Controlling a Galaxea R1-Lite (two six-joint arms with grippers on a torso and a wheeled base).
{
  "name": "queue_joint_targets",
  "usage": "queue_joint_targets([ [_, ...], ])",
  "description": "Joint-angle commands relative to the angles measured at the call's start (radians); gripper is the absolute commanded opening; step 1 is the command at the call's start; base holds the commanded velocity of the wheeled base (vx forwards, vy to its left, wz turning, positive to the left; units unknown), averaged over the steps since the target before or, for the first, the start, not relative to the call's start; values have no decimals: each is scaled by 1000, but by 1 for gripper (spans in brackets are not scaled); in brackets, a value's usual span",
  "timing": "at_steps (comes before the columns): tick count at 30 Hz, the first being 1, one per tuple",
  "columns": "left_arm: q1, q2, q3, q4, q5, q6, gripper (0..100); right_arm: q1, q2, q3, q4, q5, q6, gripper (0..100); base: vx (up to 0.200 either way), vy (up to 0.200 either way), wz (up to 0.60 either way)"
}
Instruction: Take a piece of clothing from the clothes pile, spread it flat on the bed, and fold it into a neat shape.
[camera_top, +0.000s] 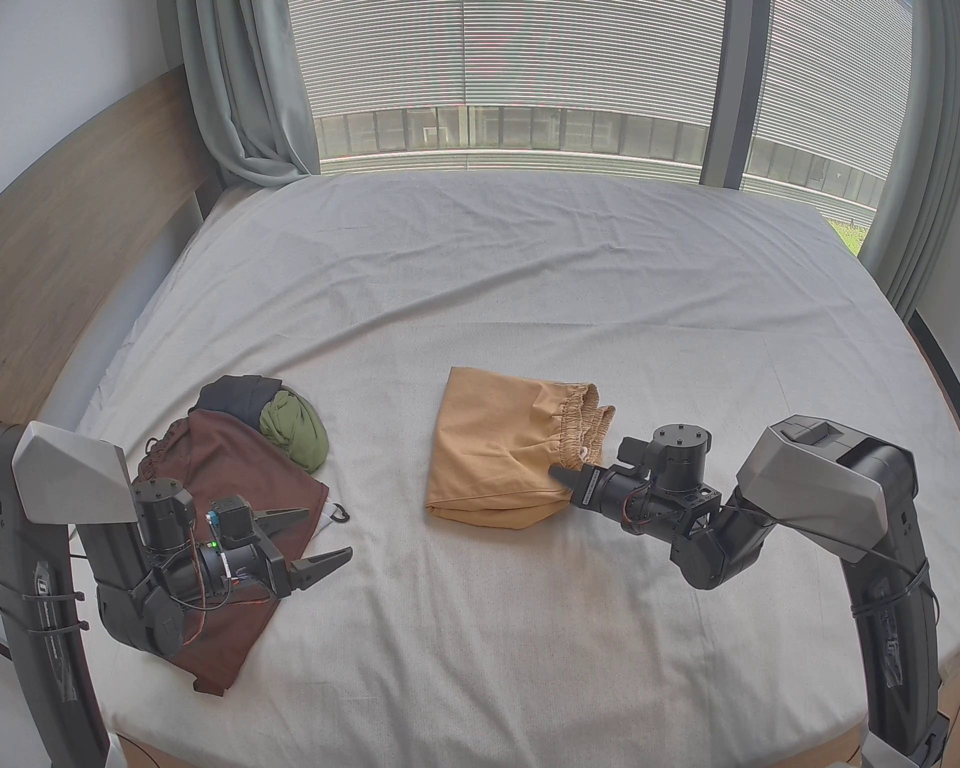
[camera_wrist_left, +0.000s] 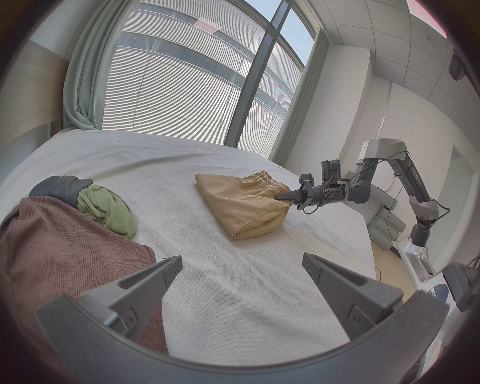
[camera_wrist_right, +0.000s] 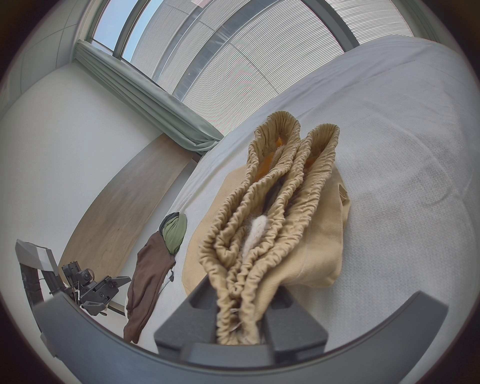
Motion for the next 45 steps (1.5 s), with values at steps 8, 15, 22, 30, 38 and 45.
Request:
queue_joint_targets([
  [8,-2,-4,0,-1,0,0,100,-2,3,9,-14,1,-13,0,0,0,0],
  [15,-2,-5,0,-1,0,0,100,-1,-1,29,-26,1,-32,100,0,0,0],
  [22,-3,-8,0,-1,0,0,100,-1,-43,164,-22,3,-124,100,0,0,0],
  [30,-3,-10,0,-1,0,0,100,76,-82,302,-26,13,-153,100,0,0,0],
  [38,-3,-8,-3,-1,0,0,100,194,-150,375,-26,41,-158,100,0,0,0],
  [45,-3,-7,-2,-1,0,0,100,237,-236,311,-121,93,-107,100,0,0,0],
])
